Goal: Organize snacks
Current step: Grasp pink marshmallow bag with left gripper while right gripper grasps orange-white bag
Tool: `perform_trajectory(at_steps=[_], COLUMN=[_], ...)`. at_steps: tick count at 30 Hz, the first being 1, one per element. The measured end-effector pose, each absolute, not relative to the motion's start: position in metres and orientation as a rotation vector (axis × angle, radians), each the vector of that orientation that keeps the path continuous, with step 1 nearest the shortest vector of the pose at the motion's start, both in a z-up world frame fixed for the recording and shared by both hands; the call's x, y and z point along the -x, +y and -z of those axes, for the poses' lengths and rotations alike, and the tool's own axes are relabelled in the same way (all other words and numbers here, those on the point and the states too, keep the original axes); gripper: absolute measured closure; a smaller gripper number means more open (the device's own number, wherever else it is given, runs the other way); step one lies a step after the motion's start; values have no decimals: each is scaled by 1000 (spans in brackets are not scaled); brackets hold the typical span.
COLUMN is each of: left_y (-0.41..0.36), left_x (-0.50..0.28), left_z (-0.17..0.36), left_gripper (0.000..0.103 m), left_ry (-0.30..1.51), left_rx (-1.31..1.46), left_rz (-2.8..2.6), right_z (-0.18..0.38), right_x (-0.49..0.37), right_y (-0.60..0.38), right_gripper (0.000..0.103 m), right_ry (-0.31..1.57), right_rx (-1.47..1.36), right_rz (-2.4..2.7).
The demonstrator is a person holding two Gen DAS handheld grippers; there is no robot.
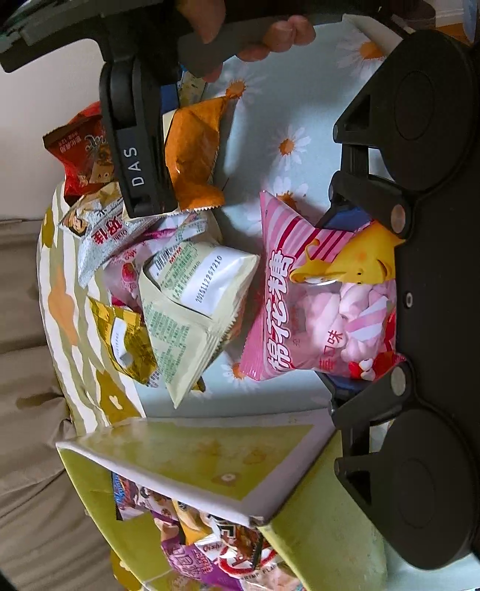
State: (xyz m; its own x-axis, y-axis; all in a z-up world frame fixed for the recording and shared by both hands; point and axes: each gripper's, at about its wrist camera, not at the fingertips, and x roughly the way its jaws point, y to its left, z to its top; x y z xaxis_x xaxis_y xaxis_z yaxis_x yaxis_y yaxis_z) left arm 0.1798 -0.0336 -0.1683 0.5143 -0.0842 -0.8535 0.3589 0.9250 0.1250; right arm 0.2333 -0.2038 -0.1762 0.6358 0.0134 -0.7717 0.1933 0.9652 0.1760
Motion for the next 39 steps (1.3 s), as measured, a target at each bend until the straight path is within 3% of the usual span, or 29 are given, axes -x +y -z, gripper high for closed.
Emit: perform_trajectory(at_steps=[11,21,39], left_y=[-28,-29,-22], left_x=[-173,-156,-111], left_z=[168,158,95], left_gripper=[28,28,28], left_ry=[999,979,847], left_rx=[-278,-260,-203], left_rz=[231,180,59], right_z=[186,177,107], right_x=[-237,-224,-186], right_y=[-195,-194,-184], right_gripper=[0,11,11], right_ry=[888,875,802], right_rx=[-167,-153,-139], right_rz=[93,35,-114])
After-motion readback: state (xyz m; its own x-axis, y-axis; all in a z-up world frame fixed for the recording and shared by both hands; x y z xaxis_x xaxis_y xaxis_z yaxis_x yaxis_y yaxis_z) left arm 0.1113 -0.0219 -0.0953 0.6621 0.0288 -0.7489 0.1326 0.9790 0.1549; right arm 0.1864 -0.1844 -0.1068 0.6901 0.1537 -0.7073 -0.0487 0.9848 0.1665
